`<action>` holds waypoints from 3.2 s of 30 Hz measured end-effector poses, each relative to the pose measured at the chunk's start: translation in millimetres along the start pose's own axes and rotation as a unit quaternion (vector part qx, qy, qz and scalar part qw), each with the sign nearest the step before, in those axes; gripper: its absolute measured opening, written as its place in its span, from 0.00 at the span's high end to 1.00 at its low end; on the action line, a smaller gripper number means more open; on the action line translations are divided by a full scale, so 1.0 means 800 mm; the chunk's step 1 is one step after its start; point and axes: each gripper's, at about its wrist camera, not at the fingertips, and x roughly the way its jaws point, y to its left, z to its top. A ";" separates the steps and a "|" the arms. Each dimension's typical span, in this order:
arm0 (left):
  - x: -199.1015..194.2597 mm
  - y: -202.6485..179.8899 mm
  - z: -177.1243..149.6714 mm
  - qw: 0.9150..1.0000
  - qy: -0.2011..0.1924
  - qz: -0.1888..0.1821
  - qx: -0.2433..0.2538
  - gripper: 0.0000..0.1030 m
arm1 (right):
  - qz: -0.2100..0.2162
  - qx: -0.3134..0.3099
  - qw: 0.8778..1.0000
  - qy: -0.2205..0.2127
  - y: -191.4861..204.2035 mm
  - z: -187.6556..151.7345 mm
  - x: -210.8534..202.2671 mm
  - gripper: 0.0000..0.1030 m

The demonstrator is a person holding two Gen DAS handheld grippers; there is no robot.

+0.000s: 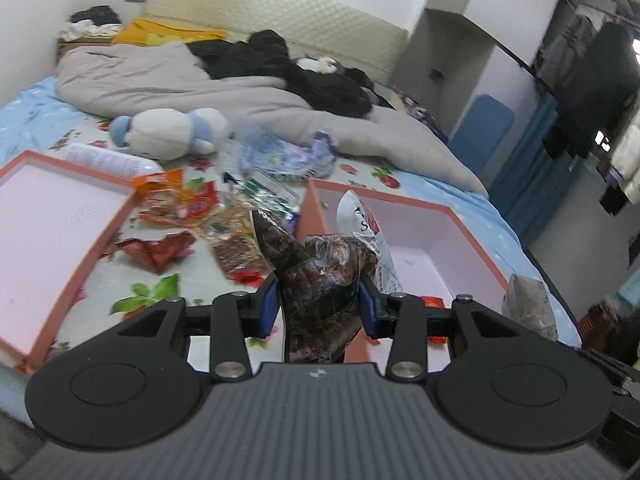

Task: Organize snacks
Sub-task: 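Lower the brown bag into the box with left gripper while right drops the clear bag, then withdraw both open grippers from the deep pink box back to the snack pile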

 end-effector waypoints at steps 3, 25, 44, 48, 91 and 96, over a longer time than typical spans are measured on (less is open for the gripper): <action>0.022 -0.016 0.007 1.000 0.003 -0.015 0.025 0.56 | -0.011 0.000 1.000 -0.003 -0.012 -0.001 0.009 0.63; 0.227 -0.087 0.099 0.987 0.127 -0.048 0.092 0.56 | -0.060 0.019 0.994 0.088 -0.093 0.022 0.139 0.62; 0.203 -0.073 0.097 0.985 0.122 -0.043 0.110 0.25 | -0.063 0.043 0.993 0.091 -0.093 0.023 0.132 0.46; 0.180 -0.064 0.094 0.988 0.104 -0.044 0.108 0.25 | -0.061 0.038 0.995 0.074 -0.082 0.025 0.113 0.46; -0.012 0.049 -0.035 0.993 -0.010 0.014 0.113 0.15 | 0.027 -0.029 0.999 0.034 0.079 -0.069 0.007 0.46; -0.018 0.077 -0.040 0.994 0.000 0.042 0.101 0.11 | 0.042 -0.062 0.997 0.029 0.099 -0.072 0.007 0.46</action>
